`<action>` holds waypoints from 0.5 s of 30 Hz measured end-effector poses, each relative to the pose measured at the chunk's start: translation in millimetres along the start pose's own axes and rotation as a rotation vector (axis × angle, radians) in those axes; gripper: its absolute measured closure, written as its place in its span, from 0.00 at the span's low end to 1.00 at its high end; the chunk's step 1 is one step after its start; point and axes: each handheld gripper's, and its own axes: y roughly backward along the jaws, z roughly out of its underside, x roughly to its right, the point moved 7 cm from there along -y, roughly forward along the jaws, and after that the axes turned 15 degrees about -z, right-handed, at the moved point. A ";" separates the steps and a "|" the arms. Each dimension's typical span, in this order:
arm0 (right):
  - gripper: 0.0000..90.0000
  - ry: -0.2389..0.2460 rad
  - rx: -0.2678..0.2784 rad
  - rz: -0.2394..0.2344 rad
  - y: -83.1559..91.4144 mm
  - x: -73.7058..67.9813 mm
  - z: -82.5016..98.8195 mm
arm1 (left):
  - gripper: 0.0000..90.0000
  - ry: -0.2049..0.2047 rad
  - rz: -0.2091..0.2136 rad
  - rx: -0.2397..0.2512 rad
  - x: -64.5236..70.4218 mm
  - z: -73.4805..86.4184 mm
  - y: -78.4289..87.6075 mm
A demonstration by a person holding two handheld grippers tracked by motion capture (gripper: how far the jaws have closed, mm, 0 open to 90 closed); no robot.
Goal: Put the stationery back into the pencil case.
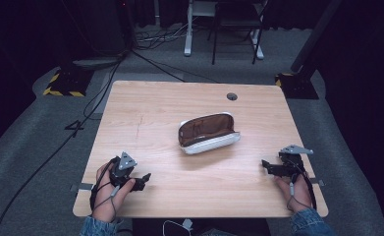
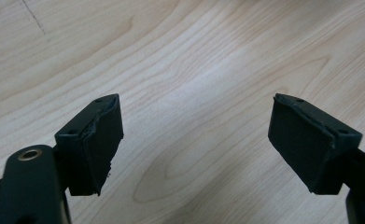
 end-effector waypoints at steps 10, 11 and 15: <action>0.18 0.000 0.002 -0.001 -0.1 -0.3 0.0 | 0.19 0.032 0.004 -0.014 -5.9 21.5 -14.5; 0.18 0.001 0.002 -0.001 -0.1 -0.3 0.0 | 0.19 0.025 -0.004 -0.017 -7.2 21.5 -15.0; 0.18 0.001 0.002 -0.001 -0.1 -0.3 0.0 | 0.17 0.037 -0.004 -0.020 -6.3 21.5 -15.9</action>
